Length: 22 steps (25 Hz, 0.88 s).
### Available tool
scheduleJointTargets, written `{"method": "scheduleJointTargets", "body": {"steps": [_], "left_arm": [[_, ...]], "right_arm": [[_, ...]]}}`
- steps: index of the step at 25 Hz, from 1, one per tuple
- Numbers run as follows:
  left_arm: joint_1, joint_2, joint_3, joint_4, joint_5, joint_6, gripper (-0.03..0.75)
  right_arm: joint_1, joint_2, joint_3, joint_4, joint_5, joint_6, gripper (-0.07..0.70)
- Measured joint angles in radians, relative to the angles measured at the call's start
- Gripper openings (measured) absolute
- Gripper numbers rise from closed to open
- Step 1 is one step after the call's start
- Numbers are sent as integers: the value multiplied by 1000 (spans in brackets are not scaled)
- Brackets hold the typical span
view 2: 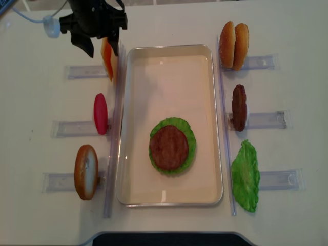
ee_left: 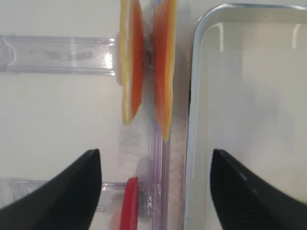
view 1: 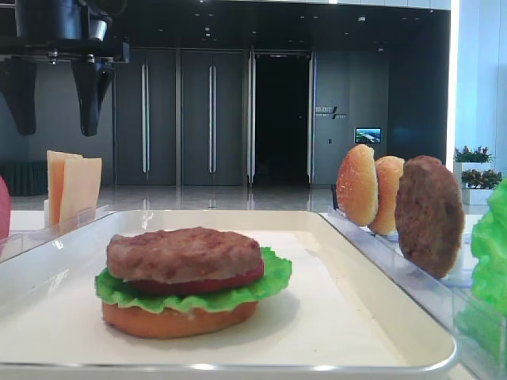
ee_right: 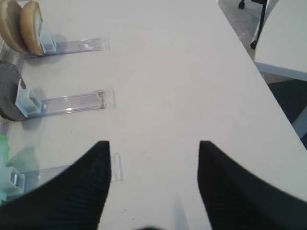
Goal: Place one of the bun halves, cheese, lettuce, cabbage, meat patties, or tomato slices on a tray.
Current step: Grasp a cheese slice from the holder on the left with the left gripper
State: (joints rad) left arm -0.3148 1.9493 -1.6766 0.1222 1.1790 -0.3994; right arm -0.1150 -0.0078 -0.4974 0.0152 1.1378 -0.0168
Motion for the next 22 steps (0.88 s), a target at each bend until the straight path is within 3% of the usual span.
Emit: {"method": "scheduleJointTargets", "body": {"steps": [6,14,22], "left_arm": [[0,49,-37,-2,-40,-2,536],[0,52,-54,-49,-145,-2,536],[0,98,-57,-65,-159,-2,536]], "right_arm": [[0,0,0,0,0,0,414],[0,0,0,0,0,1,414],[0,0,0,0,0,1,414]]}}
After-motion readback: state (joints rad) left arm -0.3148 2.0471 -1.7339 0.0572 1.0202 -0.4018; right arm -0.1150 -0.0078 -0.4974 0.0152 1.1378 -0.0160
